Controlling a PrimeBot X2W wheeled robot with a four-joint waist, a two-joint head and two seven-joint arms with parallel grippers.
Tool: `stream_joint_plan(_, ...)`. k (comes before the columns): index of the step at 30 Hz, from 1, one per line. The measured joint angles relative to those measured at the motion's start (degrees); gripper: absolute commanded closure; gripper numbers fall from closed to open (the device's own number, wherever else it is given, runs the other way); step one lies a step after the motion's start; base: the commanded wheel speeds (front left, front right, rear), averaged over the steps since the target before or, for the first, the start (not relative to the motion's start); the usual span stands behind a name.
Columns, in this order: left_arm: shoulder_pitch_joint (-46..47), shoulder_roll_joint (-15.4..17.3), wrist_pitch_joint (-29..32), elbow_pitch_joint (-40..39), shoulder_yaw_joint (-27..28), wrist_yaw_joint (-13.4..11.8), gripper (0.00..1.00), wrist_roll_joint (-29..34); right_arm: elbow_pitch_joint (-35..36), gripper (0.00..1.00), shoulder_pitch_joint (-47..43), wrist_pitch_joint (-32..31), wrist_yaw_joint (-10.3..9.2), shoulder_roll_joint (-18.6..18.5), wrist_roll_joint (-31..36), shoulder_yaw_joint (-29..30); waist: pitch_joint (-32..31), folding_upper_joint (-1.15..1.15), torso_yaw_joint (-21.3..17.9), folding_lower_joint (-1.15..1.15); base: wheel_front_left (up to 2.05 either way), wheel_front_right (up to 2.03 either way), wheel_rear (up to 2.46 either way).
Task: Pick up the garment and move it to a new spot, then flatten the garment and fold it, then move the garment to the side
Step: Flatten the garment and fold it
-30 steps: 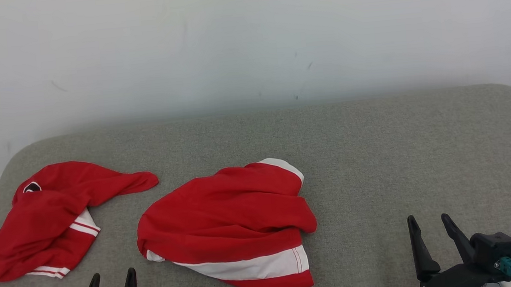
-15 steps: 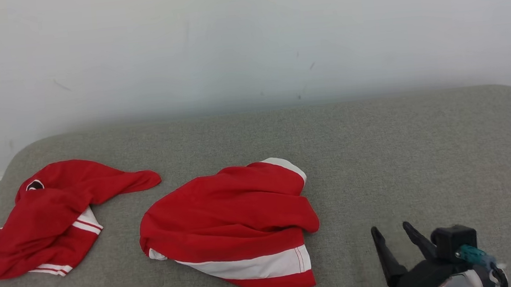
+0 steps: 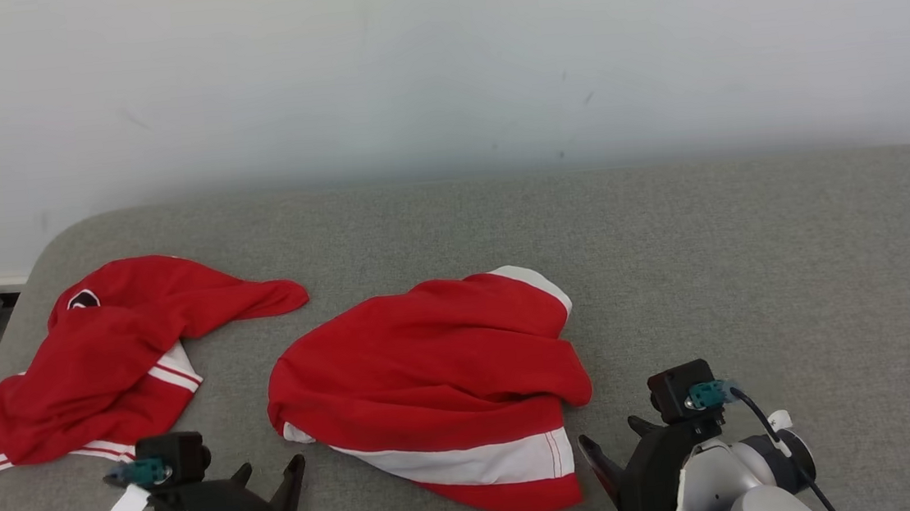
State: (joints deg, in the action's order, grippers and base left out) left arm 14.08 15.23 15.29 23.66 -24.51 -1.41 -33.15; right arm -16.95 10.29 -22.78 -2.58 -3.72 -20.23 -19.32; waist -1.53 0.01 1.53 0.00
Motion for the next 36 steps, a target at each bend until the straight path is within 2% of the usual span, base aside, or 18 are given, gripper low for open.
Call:
stream_joint_plan(5, 4.00, -2.08, 2.93, 4.27, -0.67, 1.02, 0.00, -0.51, -2.45, 0.00, 2.36, -3.52, -0.02, 0.14, -0.71, -1.80, 1.33, 0.00, 0.76, 0.00, 0.00, 0.00, 0.00)
stream_joint_plan(11, 7.85, -2.66, 4.93, 7.86, -0.99, 2.11, 0.00, -0.60, -4.10, 0.00, 5.31, -6.14, -0.09, 0.26, -2.23, -3.72, 3.42, 0.00, 0.95, 0.01, 0.00, 0.00, 0.00)
stream_joint_plan(16, 12.02, -3.04, 5.36, 10.60, -1.38, 2.99, 0.00, -0.57, -5.44, 0.00, 6.65, -7.16, -0.97, 0.24, -3.71, -5.27, 5.42, 0.00, 0.90, 0.01, 0.00, 0.00, 0.00)
stream_joint_plan(24, 15.13, -3.11, 5.92, 15.30, -2.26, 4.00, 0.00, 0.44, -5.04, 0.00, 9.45, -7.38, -2.14, 0.24, -8.26, -10.81, 8.23, 0.00, 0.66, 0.01, 0.00, 0.00, 0.00)
stream_joint_plan(25, 15.60, -3.20, 5.92, 15.91, -2.29, 4.00, 0.00, 0.45, -4.97, 0.21, 9.88, -7.37, -2.34, 0.24, -8.71, -11.34, 8.54, 0.00, 0.62, 0.01, 0.00, 0.00, 0.00)
stream_joint_plan(26, 16.02, -3.31, 5.84, 16.22, -2.32, 4.03, 0.00, 0.45, -4.98, 0.47, 10.21, -7.26, -2.47, 0.23, -9.13, -11.80, 8.84, 0.00, 0.60, 0.01, 0.00, 0.00, 0.00)
stream_joint_plan(27, 16.45, -3.46, 5.70, 16.44, -2.36, 4.30, 0.00, 0.47, -4.94, 0.58, 10.38, -6.97, -2.49, 0.23, -9.54, -12.15, 9.13, 0.00, 0.60, 0.01, 0.00, 0.00, 0.00)
stream_joint_plan(28, 16.98, -3.66, 5.28, 16.72, -2.36, 4.45, 0.00, 0.59, -4.97, 0.73, 10.45, -6.94, -2.55, 0.23, -10.07, -12.39, 9.39, 0.00, 0.62, 0.01, 0.00, 0.00, 0.00)
stream_joint_plan(29, 17.51, -3.90, 4.94, 17.09, -2.34, 4.46, 0.19, 0.76, -5.13, 1.00, 10.52, -6.89, -2.56, 0.23, -10.35, -12.62, 9.62, 0.00, 0.66, 0.01, 0.00, 0.00, 0.00)
stream_joint_plan(30, 18.10, -4.11, 4.55, 17.51, -2.40, 4.46, 0.62, 0.91, -5.19, 1.00, 10.56, -6.86, -2.77, 0.23, -10.47, -12.71, 9.80, 0.00, 0.72, 0.01, 0.00, 0.00, 0.00)
stream_joint_plan(31, 18.48, -4.28, 3.91, 17.83, -2.31, 4.52, 0.86, 0.92, -5.43, 1.00, 10.79, -6.61, -2.98, 0.23, -10.57, -12.91, 9.94, 0.00, 0.79, 0.01, 0.00, 0.00, 0.00)
stream_joint_plan(32, 18.82, -4.37, 3.47, 18.18, -2.25, 4.57, 1.00, 0.93, -5.68, 1.00, 11.15, -6.45, -2.98, 0.22, -10.61, -13.01, 10.03, 0.00, 0.85, 0.01, 0.00, 0.00, 0.00)
stream_joint_plan(36, 19.51, -4.38, 2.07, 19.01, -2.21, 4.98, 1.00, 0.94, -6.28, 1.00, 11.70, -5.92, -3.04, 0.23, -10.96, -12.92, 10.11, 0.00, 0.90, 0.01, 0.00, 0.00, 0.00)
